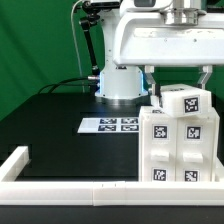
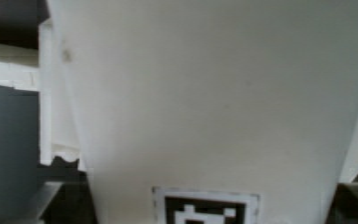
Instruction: Assemble cabinet
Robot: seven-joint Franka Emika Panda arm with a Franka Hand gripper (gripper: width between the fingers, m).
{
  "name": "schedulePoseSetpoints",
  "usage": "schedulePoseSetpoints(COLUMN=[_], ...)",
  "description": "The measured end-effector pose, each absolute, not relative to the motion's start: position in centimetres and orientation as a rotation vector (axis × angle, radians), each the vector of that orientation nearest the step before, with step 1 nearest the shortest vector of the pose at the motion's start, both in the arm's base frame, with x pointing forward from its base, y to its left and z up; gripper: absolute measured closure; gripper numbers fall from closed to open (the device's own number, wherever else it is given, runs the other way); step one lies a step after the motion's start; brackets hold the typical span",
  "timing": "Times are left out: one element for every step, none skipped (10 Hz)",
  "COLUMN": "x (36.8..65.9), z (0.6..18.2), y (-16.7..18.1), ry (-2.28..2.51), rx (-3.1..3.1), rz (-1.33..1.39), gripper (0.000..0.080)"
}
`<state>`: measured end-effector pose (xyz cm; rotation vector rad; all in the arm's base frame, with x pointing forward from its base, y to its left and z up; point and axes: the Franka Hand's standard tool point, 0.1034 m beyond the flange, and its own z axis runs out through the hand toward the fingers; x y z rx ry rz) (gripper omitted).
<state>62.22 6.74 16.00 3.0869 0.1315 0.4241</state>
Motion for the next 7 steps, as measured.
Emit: schedulePoseSetpoints(x=[62.21,62.21,62.21,62.21,62.19,61.96,61.81], z=[16.0,16.0,16.0,16.0,16.02,16.0,15.95], y=[6.8,6.81,6.84,6.83,6.81,6.81,6.96], ry=[0.014,-0.065,-0.15,-0.27,-0.402,-0.555,-0.72], rx=[3.104,3.111,3.117,3.124,3.125,3.123,3.109], rz=[0.427,0.428,0.429,0.429,0.444,0.473,0.472], gripper=[0.0241,0.0241,0.0241,0.0241,0.0241,0.0241,0.0241])
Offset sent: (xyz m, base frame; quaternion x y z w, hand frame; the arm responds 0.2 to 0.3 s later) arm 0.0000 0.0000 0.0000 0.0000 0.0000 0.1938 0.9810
